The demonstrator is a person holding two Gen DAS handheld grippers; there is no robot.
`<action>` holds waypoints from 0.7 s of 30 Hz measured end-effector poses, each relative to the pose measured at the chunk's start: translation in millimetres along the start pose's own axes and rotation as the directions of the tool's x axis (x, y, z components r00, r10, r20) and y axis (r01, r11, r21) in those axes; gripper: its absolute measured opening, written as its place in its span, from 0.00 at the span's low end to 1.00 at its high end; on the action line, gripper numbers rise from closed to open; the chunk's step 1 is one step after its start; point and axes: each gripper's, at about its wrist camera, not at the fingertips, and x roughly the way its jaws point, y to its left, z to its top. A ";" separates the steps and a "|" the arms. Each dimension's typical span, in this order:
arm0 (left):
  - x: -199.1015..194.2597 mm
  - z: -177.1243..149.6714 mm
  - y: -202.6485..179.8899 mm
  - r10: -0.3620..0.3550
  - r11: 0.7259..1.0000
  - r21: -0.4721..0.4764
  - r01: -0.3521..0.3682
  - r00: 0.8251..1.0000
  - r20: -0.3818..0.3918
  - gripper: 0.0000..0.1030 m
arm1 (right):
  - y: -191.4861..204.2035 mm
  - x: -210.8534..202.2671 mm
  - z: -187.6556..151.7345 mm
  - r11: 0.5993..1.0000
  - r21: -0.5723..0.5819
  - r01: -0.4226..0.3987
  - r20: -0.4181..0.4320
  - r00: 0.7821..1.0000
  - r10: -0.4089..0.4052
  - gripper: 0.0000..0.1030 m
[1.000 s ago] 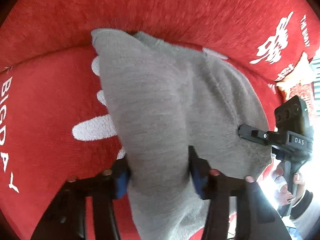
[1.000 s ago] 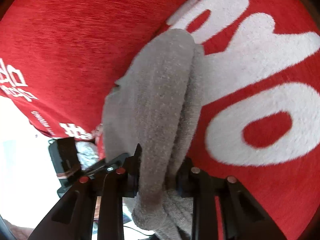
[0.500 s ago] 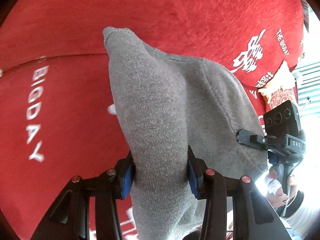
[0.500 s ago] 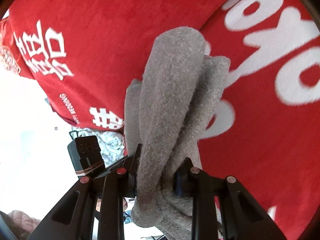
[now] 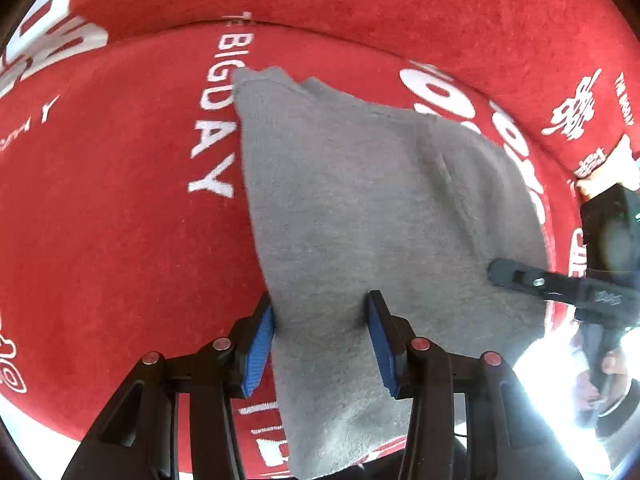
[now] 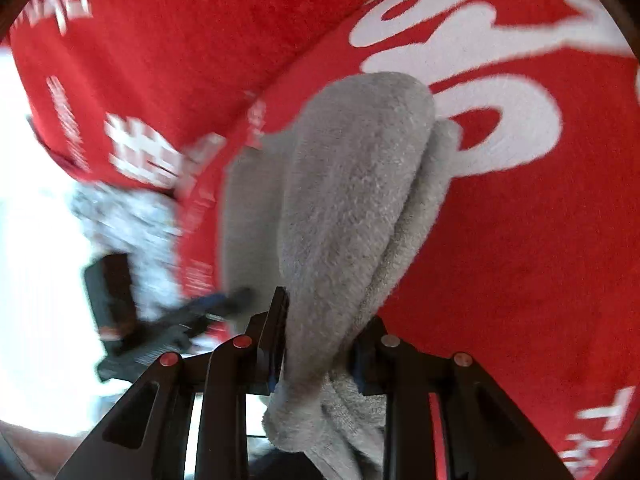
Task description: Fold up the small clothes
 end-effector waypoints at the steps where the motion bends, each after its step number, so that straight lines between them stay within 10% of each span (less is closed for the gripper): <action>1: -4.9 -0.6 1.5 0.003 1.000 -0.005 -0.002 1.000 0.015 0.45 | 0.1 -1.4 -0.7 0.998 -0.009 0.066 -0.001 0.998 -0.066 0.34; 5: -28.2 -3.9 20.1 0.074 0.997 -0.008 -0.074 0.995 0.062 0.45 | -5.7 -13.0 -1.5 0.943 -0.009 0.333 0.032 0.943 -0.333 0.37; 9: -49.3 -3.1 34.6 0.122 0.993 -0.010 -0.122 0.987 0.108 0.45 | 2.6 -32.4 -5.2 0.932 0.052 0.358 0.090 0.928 -0.362 0.36; 12: -53.1 0.3 21.1 0.097 0.994 0.034 -0.102 0.988 0.123 0.34 | 20.1 -40.5 -14.1 0.942 0.036 0.333 0.127 0.934 -0.334 0.09; 21: -1.7 -13.9 -14.4 0.157 0.979 0.122 -0.163 0.986 0.061 0.34 | 44.2 -2.0 -30.0 0.887 -0.096 0.452 0.089 0.891 -0.445 0.09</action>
